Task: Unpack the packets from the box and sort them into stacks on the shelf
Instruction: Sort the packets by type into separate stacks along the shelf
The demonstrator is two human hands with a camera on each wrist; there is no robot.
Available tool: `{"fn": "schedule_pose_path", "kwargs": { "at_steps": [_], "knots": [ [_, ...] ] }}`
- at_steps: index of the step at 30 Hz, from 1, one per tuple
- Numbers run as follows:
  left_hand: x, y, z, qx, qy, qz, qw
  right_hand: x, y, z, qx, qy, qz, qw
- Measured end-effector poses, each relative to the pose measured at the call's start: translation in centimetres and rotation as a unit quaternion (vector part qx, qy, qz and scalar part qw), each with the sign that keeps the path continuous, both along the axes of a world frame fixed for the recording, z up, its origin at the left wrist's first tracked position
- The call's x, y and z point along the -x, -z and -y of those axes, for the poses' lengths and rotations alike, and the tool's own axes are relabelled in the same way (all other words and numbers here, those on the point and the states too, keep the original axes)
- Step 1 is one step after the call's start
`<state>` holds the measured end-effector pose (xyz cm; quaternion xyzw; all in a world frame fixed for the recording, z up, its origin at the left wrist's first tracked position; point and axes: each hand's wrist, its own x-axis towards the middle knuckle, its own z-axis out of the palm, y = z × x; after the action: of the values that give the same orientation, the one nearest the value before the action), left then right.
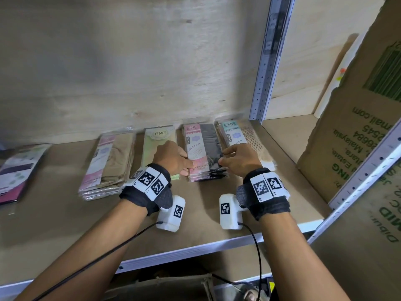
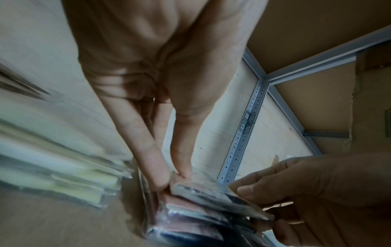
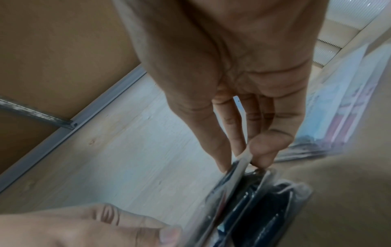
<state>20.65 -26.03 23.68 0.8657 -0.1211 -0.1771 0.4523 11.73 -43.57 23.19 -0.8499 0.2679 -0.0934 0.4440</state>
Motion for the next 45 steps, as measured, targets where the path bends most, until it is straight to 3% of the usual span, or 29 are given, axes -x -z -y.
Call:
{"fn": "schedule_pose_path", "kwargs": {
  "at_steps": [13, 18, 22, 29, 34, 40, 45],
  "knots": [
    [0.5, -1.4, 0.0, -0.045, -0.010, 0.041, 0.998, 0.3, -1.1, -0.3, 0.040, -0.005, -0.019, 0.999],
    [0.9, -3.0, -2.9, -0.039, -0.017, 0.111, 0.993, 0.7, -2.9, -1.6, 0.051, -0.011, 0.044, 0.998],
    [0.3, -3.9, -8.4, 0.001, -0.051, 0.121, 0.991, 0.8, -3.9, -4.2, 0.021, -0.042, 0.107, 0.993],
    [-2.6, -3.0, -24.9, 0.097, -0.219, 0.136, 0.961, -1.0, -5.2, -14.1, -0.067, -0.195, 0.140, 0.968],
    [-4.0, -2.0, -35.8, -0.011, -0.347, 0.163, 0.924, -4.9, -5.8, -23.7, -0.134, -0.284, 0.125, 0.941],
    [-4.4, -1.5, -42.2, -0.022, -0.324, 0.105, 0.940, -10.4, -4.2, -36.1, -0.185, -0.342, 0.028, 0.921],
    [-4.0, -0.1, -43.8, -0.062, -0.250, 0.051, 0.965, -13.1, -1.7, -42.0, -0.181, -0.327, -0.054, 0.926]
  ]
}}
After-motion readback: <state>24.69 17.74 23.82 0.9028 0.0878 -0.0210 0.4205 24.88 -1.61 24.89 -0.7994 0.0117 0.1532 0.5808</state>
